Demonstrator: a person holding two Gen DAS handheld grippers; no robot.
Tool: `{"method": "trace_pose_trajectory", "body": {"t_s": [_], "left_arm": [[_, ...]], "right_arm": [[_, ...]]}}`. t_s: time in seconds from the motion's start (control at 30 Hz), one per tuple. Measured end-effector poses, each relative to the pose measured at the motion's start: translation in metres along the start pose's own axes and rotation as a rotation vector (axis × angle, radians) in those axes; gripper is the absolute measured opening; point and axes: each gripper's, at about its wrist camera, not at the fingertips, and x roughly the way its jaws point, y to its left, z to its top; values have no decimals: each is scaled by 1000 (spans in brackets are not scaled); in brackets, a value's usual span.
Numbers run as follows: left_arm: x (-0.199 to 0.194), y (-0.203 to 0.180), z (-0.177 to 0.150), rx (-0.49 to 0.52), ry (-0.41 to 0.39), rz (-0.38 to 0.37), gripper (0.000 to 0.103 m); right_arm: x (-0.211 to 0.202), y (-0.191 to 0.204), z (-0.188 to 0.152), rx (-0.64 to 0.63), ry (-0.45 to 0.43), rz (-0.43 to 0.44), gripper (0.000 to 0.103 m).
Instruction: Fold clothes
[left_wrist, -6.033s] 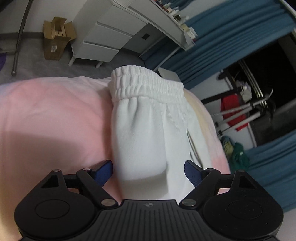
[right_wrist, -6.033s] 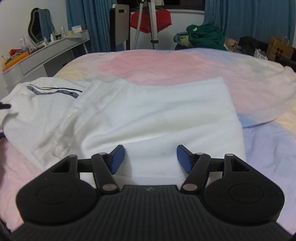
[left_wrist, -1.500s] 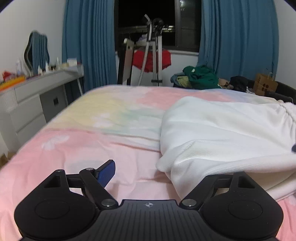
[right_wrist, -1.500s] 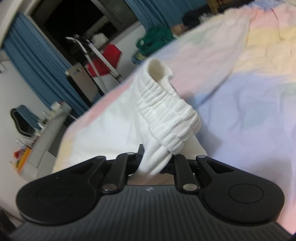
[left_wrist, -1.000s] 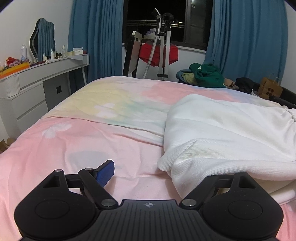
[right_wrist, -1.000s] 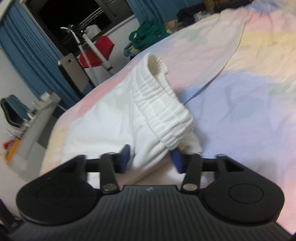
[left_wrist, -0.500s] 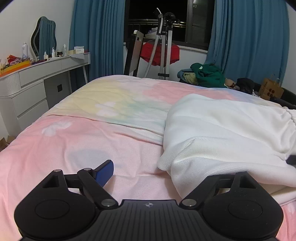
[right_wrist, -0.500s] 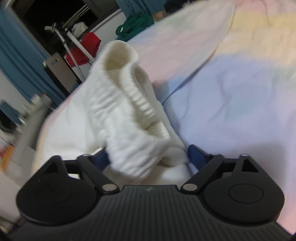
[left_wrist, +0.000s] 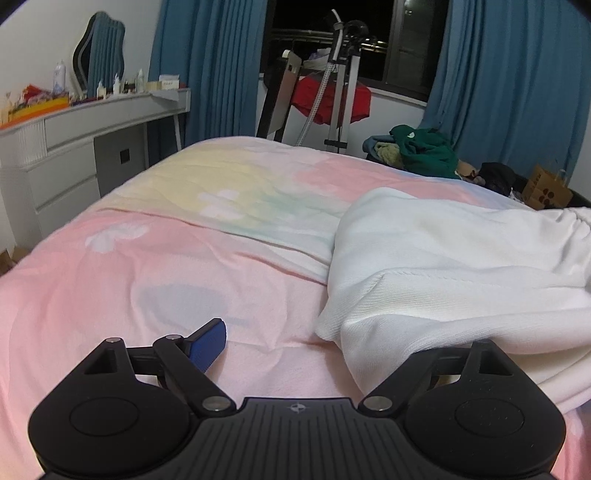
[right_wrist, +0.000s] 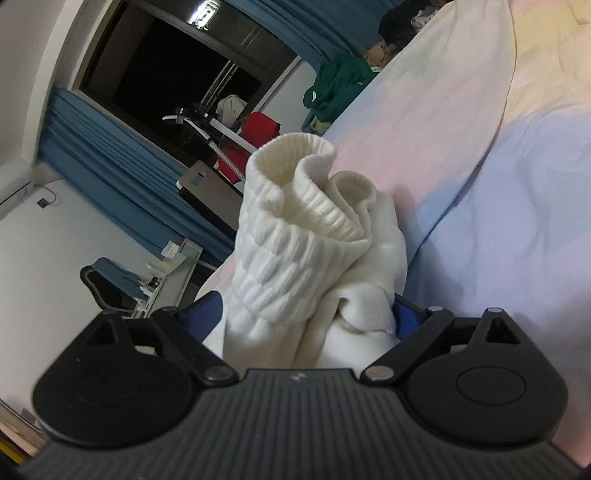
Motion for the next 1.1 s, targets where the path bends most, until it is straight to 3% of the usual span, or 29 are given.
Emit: {"method": "trace_pose_trajectory", "body": {"t_s": [0.23, 0.37, 0.43, 0.63, 0.73, 0.93, 1.1], "left_arm": [[-3, -3, -1, 20, -15, 8, 88], [-5, -3, 3, 10, -2, -5, 88], [-7, -3, 6, 14, 23, -23, 87], [-13, 10, 21, -48, 34, -182, 89], [-16, 17, 28, -82, 37, -266, 102], [-21, 32, 43, -150, 44, -433, 103], [52, 37, 44, -230, 194, -369, 103]], "right_arm": [[26, -26, -6, 25, 81, -143, 94], [30, -25, -9, -9, 97, -149, 94], [30, -23, -9, -13, 98, -154, 87], [29, -16, -10, -31, 100, -194, 77], [29, -13, -11, -31, 93, -201, 71], [24, -12, -11, -45, 79, -207, 67], [22, -10, -13, -44, 72, -204, 67]]}}
